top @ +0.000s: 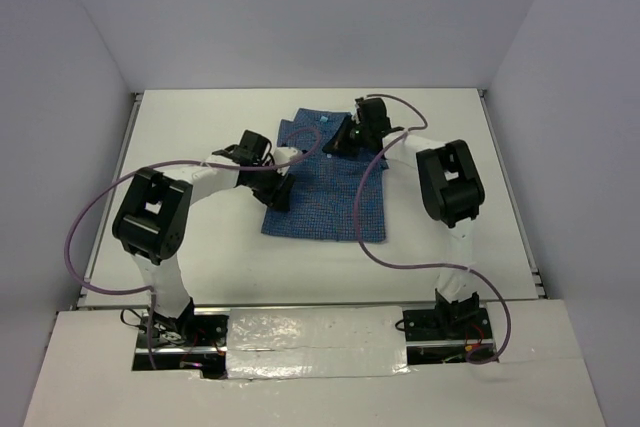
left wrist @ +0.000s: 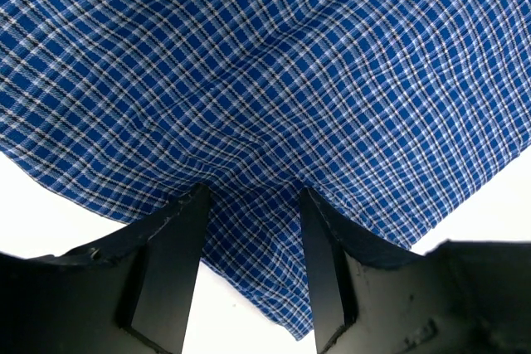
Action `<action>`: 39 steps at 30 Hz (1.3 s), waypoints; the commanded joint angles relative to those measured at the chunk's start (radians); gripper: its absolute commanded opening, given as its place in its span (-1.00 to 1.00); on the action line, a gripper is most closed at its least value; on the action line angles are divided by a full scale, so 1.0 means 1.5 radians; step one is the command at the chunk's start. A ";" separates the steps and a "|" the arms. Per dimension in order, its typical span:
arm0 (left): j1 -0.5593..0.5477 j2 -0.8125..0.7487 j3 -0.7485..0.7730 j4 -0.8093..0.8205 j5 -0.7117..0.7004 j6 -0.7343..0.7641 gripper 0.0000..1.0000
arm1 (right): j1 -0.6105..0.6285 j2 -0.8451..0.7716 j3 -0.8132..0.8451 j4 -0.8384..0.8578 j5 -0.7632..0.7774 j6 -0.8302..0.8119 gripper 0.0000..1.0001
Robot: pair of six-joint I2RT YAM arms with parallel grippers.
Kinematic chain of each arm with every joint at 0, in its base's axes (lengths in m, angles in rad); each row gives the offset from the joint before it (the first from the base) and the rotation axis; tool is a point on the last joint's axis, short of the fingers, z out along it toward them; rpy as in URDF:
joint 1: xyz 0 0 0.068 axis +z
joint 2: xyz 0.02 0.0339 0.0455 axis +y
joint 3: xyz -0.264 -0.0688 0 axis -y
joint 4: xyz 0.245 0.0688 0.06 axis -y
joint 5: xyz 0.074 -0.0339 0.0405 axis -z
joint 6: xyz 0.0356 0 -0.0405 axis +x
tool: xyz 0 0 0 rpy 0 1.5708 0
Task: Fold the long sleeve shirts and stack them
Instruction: Fold the shirt
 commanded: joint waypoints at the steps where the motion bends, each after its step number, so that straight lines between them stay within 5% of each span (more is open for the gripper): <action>1: -0.011 0.023 -0.016 0.041 -0.039 0.001 0.23 | -0.031 0.067 0.086 -0.042 0.021 0.011 -1.00; 7: -0.011 0.030 0.013 0.020 -0.021 -0.006 0.29 | -0.068 0.097 0.181 -0.098 0.030 -0.014 -1.00; 12: -0.009 0.007 0.150 -0.092 0.031 0.011 0.31 | -0.091 -0.034 0.220 -0.162 0.087 -0.117 -0.98; 13: -0.009 -0.002 0.172 -0.101 0.037 0.017 0.31 | -0.099 -0.057 0.216 -0.171 0.093 -0.155 -0.91; 14: -0.009 -0.004 0.216 -0.106 0.050 0.022 0.33 | -0.102 -0.099 0.199 -0.195 0.090 -0.170 -0.53; 17: 0.000 0.003 0.273 -0.117 0.050 0.025 0.37 | -0.132 -0.183 0.091 -0.203 0.062 -0.199 0.09; 18: 0.010 0.004 0.276 -0.098 0.052 0.007 0.38 | -0.145 -0.199 0.062 -0.192 0.036 -0.207 0.14; 22: 0.088 0.045 0.283 -0.067 0.040 -0.041 0.46 | -0.183 -0.245 -0.025 -0.232 0.025 -0.274 0.16; 30: 0.099 0.137 0.290 -0.020 0.023 -0.016 0.59 | -0.184 -0.237 -0.131 -0.212 0.044 -0.335 0.34; 39: 0.097 0.164 0.263 0.067 0.063 -0.036 0.45 | -0.179 -0.185 -0.136 -0.149 -0.021 -0.324 0.23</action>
